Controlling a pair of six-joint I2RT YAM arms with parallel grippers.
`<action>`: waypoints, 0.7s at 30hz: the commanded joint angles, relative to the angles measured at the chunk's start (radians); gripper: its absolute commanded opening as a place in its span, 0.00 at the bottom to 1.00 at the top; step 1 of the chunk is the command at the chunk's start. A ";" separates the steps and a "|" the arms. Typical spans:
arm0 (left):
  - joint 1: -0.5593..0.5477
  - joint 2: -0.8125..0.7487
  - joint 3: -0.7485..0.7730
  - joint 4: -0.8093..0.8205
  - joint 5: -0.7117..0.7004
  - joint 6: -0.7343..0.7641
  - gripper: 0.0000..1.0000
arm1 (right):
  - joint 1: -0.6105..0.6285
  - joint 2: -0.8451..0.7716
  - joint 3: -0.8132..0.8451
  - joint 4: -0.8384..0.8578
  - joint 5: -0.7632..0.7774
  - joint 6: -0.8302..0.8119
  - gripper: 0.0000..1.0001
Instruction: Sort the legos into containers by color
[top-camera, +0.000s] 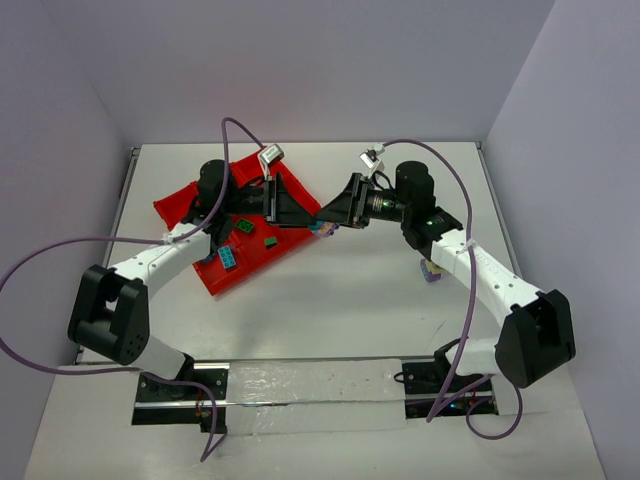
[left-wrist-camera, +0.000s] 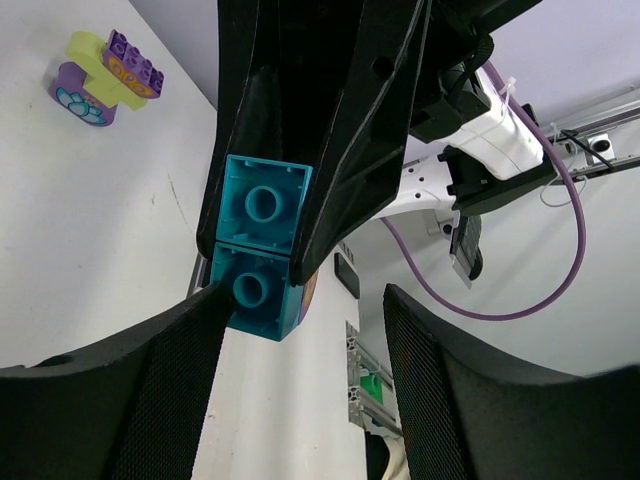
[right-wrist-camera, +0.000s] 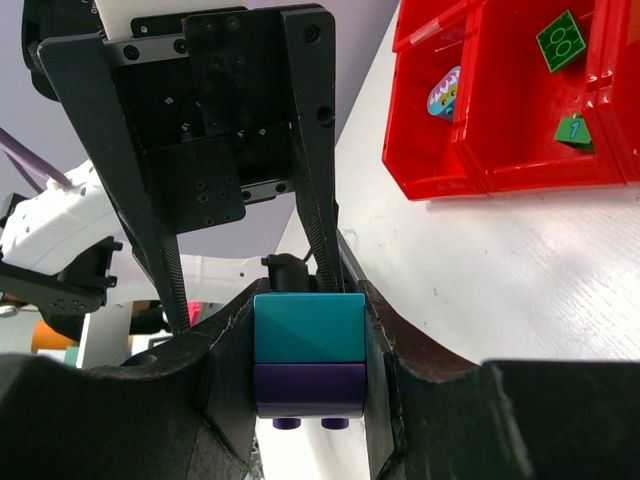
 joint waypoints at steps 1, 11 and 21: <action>-0.008 0.021 0.028 -0.037 0.017 0.039 0.71 | -0.005 -0.010 0.065 0.080 -0.018 0.010 0.06; -0.002 0.032 0.041 -0.093 0.004 0.075 0.72 | -0.005 -0.029 0.068 0.087 -0.030 0.011 0.06; 0.023 0.056 0.142 -0.288 0.016 0.204 0.88 | -0.007 -0.073 0.038 0.062 -0.035 -0.010 0.06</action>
